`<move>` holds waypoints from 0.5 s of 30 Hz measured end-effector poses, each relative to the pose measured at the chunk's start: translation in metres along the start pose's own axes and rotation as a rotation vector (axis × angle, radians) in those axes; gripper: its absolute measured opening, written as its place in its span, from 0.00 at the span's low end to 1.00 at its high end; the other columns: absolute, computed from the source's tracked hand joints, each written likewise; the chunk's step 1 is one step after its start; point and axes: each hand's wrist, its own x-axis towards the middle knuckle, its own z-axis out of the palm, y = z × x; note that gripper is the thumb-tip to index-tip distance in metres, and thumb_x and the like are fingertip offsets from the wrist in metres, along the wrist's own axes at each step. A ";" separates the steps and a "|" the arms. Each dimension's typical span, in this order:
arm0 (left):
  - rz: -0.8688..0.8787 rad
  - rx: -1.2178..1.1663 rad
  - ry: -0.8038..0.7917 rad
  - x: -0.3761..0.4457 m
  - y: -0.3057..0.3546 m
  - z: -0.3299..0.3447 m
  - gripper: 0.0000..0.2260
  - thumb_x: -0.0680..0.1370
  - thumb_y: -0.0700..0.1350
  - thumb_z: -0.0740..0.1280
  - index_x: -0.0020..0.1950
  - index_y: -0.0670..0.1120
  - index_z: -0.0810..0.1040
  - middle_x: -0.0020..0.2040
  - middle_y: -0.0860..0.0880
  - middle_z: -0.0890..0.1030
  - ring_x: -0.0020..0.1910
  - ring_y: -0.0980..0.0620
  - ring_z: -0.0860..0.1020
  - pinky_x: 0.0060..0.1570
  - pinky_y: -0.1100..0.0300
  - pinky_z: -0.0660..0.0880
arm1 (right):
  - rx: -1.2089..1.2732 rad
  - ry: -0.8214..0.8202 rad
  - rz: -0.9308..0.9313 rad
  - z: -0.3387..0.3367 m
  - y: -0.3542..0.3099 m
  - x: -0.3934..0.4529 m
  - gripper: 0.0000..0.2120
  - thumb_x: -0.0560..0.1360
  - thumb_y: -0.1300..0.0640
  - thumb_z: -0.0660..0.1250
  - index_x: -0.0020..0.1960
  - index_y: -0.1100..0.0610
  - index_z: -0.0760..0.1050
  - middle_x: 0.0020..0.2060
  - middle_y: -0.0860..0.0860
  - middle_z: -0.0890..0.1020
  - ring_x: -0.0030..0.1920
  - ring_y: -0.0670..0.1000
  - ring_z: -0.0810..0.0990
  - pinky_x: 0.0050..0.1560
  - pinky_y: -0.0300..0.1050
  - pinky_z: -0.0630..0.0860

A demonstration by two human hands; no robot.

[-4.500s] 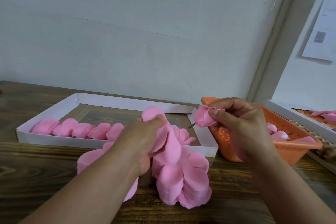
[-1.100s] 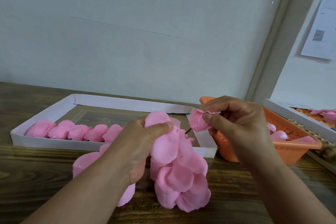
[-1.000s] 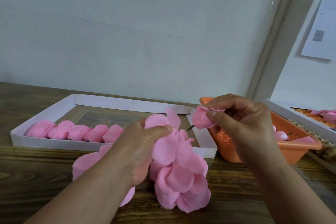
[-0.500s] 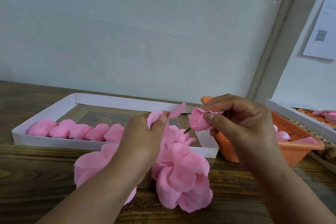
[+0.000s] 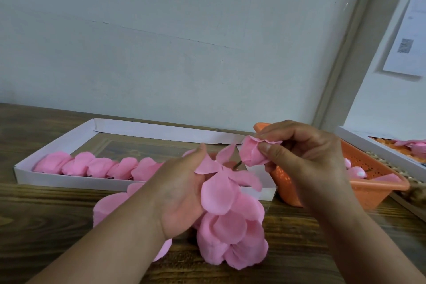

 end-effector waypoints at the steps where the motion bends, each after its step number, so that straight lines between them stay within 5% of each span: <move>1: -0.023 -0.069 -0.019 0.000 0.000 0.000 0.23 0.81 0.55 0.54 0.65 0.42 0.75 0.62 0.36 0.78 0.65 0.39 0.74 0.64 0.47 0.68 | -0.005 0.000 0.007 0.000 0.000 0.000 0.12 0.68 0.75 0.68 0.37 0.60 0.80 0.36 0.53 0.83 0.32 0.48 0.80 0.29 0.38 0.75; 6: -0.002 -0.020 -0.006 -0.001 0.002 0.003 0.21 0.80 0.56 0.55 0.63 0.44 0.75 0.66 0.37 0.74 0.63 0.41 0.76 0.61 0.50 0.70 | 0.023 0.003 0.028 0.003 -0.001 -0.001 0.13 0.68 0.76 0.68 0.36 0.58 0.80 0.37 0.51 0.84 0.32 0.47 0.80 0.29 0.38 0.76; 9: 0.204 0.693 0.253 -0.010 0.001 0.008 0.27 0.77 0.64 0.50 0.65 0.50 0.73 0.66 0.48 0.75 0.65 0.48 0.73 0.59 0.59 0.69 | 0.031 0.010 0.032 0.003 -0.002 0.000 0.12 0.68 0.75 0.68 0.38 0.58 0.80 0.39 0.54 0.84 0.32 0.47 0.80 0.28 0.37 0.75; 11: 0.421 1.146 0.413 -0.018 0.006 0.012 0.23 0.72 0.65 0.45 0.57 0.56 0.70 0.62 0.54 0.69 0.60 0.55 0.71 0.48 0.65 0.64 | 0.025 0.019 0.033 0.002 -0.002 0.000 0.12 0.68 0.75 0.68 0.37 0.58 0.80 0.39 0.55 0.83 0.31 0.48 0.79 0.28 0.38 0.75; 15: 0.432 1.260 0.441 -0.015 0.014 0.009 0.35 0.73 0.64 0.44 0.57 0.39 0.76 0.56 0.42 0.79 0.53 0.45 0.77 0.52 0.53 0.73 | 0.039 0.023 0.039 0.002 -0.003 0.000 0.14 0.68 0.75 0.68 0.35 0.58 0.80 0.36 0.53 0.83 0.30 0.49 0.79 0.27 0.38 0.75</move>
